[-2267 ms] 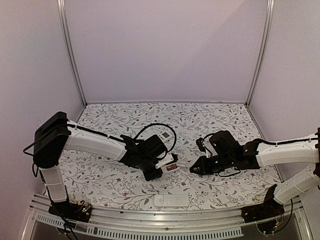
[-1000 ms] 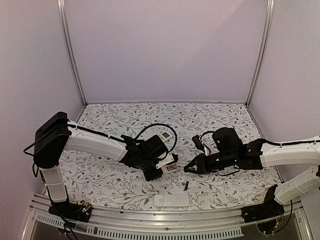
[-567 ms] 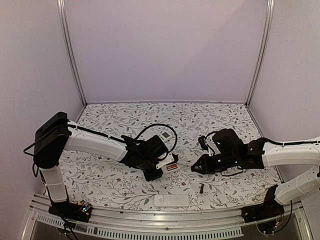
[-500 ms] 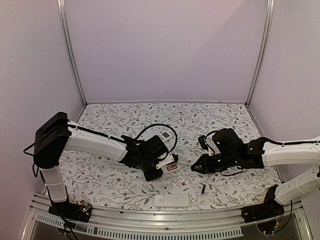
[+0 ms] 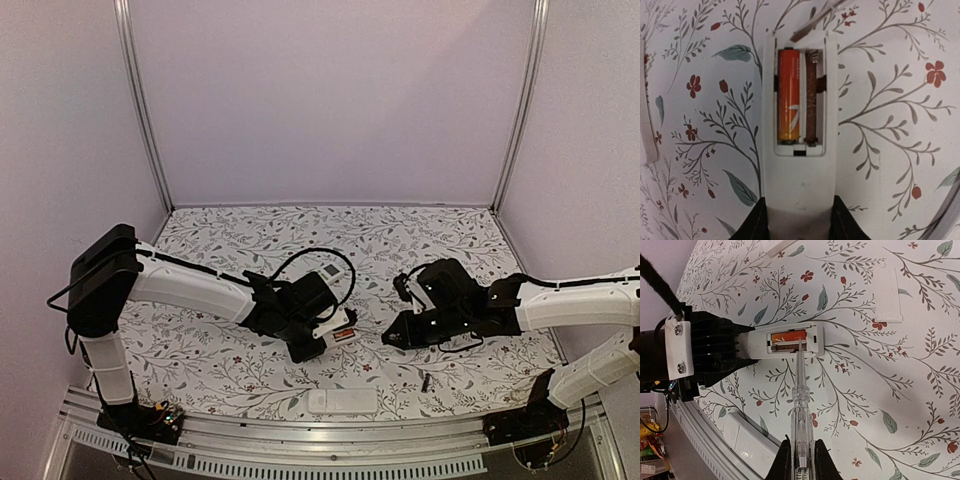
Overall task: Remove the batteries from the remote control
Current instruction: Remove the battery from the remote control without the battery cover.
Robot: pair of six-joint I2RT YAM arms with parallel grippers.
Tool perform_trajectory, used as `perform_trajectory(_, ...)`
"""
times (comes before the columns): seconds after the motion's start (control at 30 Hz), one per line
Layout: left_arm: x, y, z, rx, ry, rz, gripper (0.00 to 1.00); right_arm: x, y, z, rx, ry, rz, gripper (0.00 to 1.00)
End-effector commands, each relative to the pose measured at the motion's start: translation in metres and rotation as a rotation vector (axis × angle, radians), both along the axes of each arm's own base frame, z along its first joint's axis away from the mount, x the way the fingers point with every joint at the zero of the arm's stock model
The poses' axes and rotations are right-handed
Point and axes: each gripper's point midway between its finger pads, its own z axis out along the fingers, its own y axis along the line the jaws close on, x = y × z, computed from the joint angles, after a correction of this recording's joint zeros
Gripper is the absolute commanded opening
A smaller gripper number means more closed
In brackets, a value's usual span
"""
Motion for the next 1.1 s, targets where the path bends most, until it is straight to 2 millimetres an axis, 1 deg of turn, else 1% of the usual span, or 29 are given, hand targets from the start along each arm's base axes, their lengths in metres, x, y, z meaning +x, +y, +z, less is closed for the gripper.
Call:
perform_trajectory(0.0,-0.017,0.010,-0.036,0.094,0.053,-0.039,0.17,0.005,0.003,0.004,-0.009,-0.017,-0.002,0.00)
perform_trajectory(0.33,-0.018,0.011,-0.038,0.100,0.054,-0.039,0.17,0.006,0.002,-0.003,-0.036,-0.011,0.002,0.00)
perform_trajectory(0.7,-0.018,0.012,-0.039,0.103,0.053,-0.040,0.17,0.008,0.003,-0.007,-0.055,-0.014,0.005,0.00)
perform_trajectory(0.93,-0.018,0.012,-0.039,0.104,0.051,-0.041,0.17,0.009,0.000,-0.010,-0.074,-0.012,-0.007,0.00)
perform_trajectory(1.07,-0.019,0.012,-0.039,0.106,0.050,-0.042,0.17,0.013,-0.002,-0.002,-0.065,-0.037,-0.028,0.00)
